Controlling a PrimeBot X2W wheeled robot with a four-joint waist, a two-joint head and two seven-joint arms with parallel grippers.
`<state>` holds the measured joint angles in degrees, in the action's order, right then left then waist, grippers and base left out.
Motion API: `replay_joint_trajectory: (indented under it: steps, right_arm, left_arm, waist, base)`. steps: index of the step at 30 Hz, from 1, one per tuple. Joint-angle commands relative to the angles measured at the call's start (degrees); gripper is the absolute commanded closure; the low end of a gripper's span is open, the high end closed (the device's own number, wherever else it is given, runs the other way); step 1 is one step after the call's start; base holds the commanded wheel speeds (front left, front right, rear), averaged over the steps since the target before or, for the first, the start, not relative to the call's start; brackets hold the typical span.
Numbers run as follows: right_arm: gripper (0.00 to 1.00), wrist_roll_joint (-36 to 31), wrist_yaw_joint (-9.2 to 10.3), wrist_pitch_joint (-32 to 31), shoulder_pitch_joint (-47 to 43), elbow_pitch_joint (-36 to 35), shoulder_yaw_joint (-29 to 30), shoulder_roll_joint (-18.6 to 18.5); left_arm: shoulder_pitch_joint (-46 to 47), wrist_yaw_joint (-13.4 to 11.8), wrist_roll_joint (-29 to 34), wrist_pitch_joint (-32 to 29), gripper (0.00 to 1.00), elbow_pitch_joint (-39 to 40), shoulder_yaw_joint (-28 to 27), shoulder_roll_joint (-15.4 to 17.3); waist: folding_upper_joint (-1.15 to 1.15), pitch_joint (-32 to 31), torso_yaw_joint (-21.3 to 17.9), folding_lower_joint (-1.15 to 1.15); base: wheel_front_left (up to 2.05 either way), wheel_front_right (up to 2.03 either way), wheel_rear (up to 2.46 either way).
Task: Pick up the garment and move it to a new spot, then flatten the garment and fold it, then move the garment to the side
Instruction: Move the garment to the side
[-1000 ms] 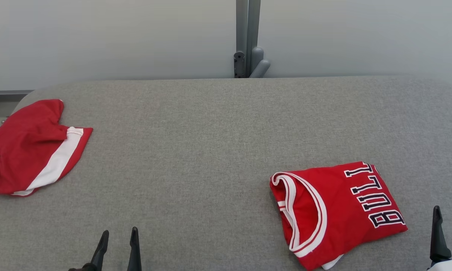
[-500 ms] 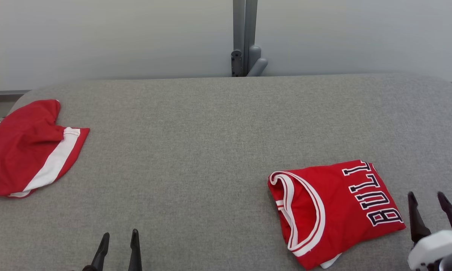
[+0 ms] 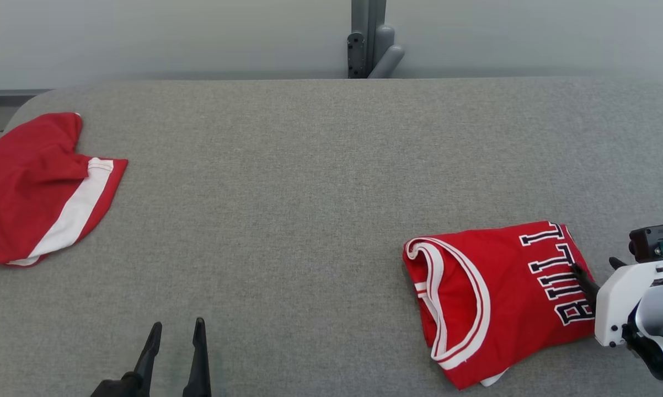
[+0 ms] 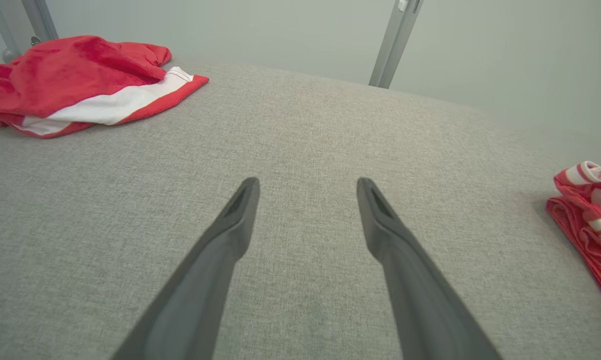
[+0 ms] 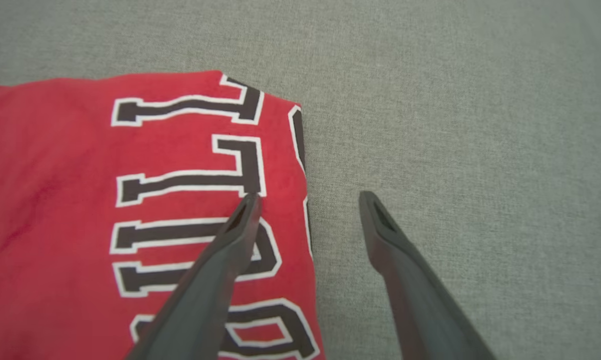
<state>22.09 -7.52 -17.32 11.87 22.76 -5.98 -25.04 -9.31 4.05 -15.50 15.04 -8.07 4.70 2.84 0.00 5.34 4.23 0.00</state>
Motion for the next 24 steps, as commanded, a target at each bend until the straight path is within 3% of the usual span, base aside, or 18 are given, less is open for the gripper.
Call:
replay_joint_trajectory:
  steps: [1, 12, 13, 14, 15, 16, 24]
  right_arm:
    - [0.00, 0.9, 0.06, -0.5, 0.8, 0.6, -0.4, -0.4]
    - [0.00, 8.6, 0.06, -4.0, 3.1, 7.2, -5.6, -1.4]
    - [0.07, 9.5, 0.06, -4.1, 3.4, 7.6, -5.9, -1.4]
    - [0.51, 10.2, 0.06, -4.2, 3.7, 7.8, -6.4, -1.5]
    - [0.81, 11.0, 0.06, -3.8, 4.1, 7.6, -7.1, -1.6]
    - [1.00, 12.0, 0.06, -3.4, 4.5, 7.4, -7.8, -1.8]
    - [1.00, 15.9, 0.08, 1.6, 10.6, 5.8, -8.7, -7.1]
  left_arm:
    - [0.9, 0.1, 0.2, 0.2, 0.00, -0.2, -0.2, 0.1]
    - [1.8, -0.3, -0.2, 0.2, 0.00, 0.1, -0.1, 0.1]
    - [2.0, -0.4, -0.2, 0.2, 0.00, 0.1, -0.1, 0.1]
    - [2.1, -0.4, -0.2, 0.2, 0.00, 0.2, 0.0, 0.1]
    - [2.3, -0.4, -0.3, 0.2, 0.00, 0.2, 0.0, 0.1]
    - [2.4, -0.4, -0.3, 0.2, 0.00, 0.2, 0.1, 0.1]
    - [4.1, 0.1, 0.1, 0.2, 0.00, 0.8, -0.3, 0.1]
  waist:
    - [0.00, 0.7, 0.9, 0.00]
    - [0.00, 2.0, 1.4, 0.00]
    - [0.00, 2.2, 1.3, 0.00]
    - [0.00, 2.4, 1.2, 0.00]
    - [0.00, 2.7, 1.1, 0.00]
    - [0.00, 2.9, 1.0, 0.00]
    - [0.00, 5.8, -1.2, 0.00]
  base:
    - [0.00, 0.00, 0.00]
    - [0.00, 0.00, 0.00]
    - [0.00, 0.00, 0.00]
    - [0.00, 0.00, 0.00]
    - [0.00, 0.00, 0.00]
    - [0.00, 0.00, 0.00]
    - [0.00, 0.00, 0.00]
